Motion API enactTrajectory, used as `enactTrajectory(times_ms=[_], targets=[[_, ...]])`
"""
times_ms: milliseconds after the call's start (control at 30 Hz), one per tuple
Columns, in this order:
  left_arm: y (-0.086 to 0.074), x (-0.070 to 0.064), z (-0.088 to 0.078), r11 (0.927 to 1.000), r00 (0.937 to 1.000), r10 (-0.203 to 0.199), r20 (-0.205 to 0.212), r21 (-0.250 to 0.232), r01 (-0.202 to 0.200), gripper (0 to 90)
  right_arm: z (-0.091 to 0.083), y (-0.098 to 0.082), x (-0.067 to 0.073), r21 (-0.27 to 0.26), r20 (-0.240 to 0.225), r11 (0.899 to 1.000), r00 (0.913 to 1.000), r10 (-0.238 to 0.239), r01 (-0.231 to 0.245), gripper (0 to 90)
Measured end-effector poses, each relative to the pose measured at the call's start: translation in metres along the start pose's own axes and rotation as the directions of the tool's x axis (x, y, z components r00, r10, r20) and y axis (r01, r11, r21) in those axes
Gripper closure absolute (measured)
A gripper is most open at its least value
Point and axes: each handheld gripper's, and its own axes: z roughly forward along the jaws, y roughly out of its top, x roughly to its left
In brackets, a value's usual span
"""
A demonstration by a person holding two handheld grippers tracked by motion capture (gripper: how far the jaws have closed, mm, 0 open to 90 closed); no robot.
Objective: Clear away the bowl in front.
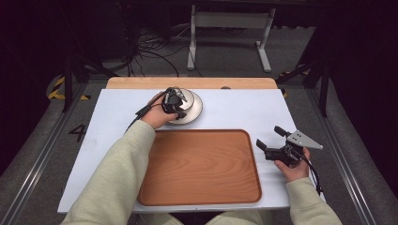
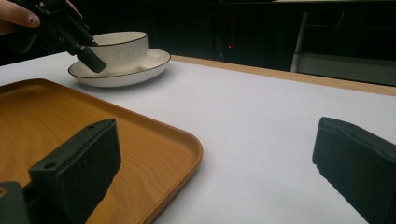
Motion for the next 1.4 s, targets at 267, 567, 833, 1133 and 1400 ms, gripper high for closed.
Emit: enactTrajectory(times_ms=[267,567,833,1133,1400], targets=[[0.004,-0.004,0.0,0.999,0.9987,0.044,-0.027,0.012,-0.043,82.1,0.0,0.0,0.0,0.0,0.002,1.0,1.0,0.002,-0.002,1.6],[0.005,-0.006,0.0,0.9981,0.9974,0.059,-0.041,0.022,-0.058,82.5,0.0,0.0,0.0,0.001,0.001,1.0,1.0,0.002,-0.002,1.7],[0.007,-0.006,-0.009,0.9987,0.9973,0.047,-0.057,0.023,-0.046,82.3,0.0,0.0,0.0,0.001,0.001,1.0,1.0,0.003,-0.003,1.6],[0.011,-0.008,-0.022,0.9988,0.9973,0.046,-0.058,0.016,-0.045,81.7,0.0,0.0,0.0,0.001,0.002,1.0,1.0,0.003,-0.003,1.6],[0.014,-0.011,-0.041,0.9988,0.9969,0.048,-0.062,-0.006,-0.048,81.7,0.0,0.0,0.0,0.001,0.003,1.0,1.0,0.003,-0.003,1.5]])
